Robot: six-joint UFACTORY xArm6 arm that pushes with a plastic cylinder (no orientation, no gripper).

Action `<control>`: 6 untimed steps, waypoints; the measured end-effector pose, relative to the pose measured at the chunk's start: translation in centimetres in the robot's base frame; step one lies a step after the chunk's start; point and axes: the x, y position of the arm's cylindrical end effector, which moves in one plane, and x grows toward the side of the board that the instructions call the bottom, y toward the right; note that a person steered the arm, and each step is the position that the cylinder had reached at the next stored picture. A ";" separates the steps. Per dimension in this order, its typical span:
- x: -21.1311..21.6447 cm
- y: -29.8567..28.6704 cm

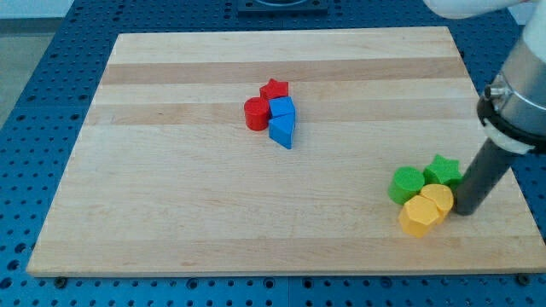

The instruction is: Push the red circle towards the center right

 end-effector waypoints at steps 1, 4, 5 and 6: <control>-0.3 -0.8; -7.9 -0.6; -11.0 -0.6; -12.0 -0.9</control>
